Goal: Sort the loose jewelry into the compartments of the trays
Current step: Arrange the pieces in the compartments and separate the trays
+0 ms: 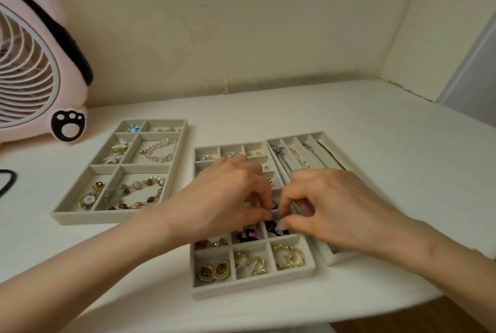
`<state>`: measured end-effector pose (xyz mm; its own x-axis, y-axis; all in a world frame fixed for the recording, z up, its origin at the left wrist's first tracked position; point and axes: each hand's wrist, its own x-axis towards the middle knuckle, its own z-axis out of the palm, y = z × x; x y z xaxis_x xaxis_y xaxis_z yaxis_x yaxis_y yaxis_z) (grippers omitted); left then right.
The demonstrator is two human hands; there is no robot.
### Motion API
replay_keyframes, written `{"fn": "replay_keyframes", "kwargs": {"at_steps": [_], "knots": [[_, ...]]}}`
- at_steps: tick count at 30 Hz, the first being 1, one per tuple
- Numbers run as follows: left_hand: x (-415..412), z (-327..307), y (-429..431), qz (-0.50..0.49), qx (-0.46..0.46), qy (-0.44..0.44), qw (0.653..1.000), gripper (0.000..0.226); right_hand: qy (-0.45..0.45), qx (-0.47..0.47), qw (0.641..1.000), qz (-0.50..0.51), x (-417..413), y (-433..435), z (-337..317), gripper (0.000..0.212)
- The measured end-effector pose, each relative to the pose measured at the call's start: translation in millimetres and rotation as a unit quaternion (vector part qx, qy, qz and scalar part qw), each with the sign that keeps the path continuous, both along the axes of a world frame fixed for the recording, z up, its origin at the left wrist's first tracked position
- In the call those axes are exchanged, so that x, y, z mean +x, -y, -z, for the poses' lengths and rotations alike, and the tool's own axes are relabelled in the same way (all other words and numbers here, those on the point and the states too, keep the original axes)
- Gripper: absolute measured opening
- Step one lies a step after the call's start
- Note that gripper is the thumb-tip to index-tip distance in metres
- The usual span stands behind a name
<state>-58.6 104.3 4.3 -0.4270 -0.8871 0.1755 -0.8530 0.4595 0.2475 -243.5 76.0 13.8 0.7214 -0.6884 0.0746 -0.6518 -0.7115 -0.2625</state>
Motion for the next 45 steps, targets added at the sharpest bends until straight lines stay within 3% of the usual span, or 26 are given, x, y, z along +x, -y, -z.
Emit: {"fn": "replay_keyframes", "kwargs": {"at_steps": [5,19,32,45], "knots": [[-1,1,-1,0.008,0.006,0.006,1.0,0.011,-0.02,-0.048,0.999,0.002,3,-2,9,0.021],[2,-2,-1,0.005,-0.031,-0.023,0.999,0.01,-0.054,-0.054,0.997,0.001,8,0,4,0.015],[-6,-3,-6,0.005,0.01,0.052,0.999,0.02,-0.053,-0.046,0.998,-0.002,3,2,-3,0.011],[5,-2,-2,-0.002,-0.029,-0.012,0.999,0.021,-0.023,-0.025,0.999,-0.006,4,0,1,0.012]]}}
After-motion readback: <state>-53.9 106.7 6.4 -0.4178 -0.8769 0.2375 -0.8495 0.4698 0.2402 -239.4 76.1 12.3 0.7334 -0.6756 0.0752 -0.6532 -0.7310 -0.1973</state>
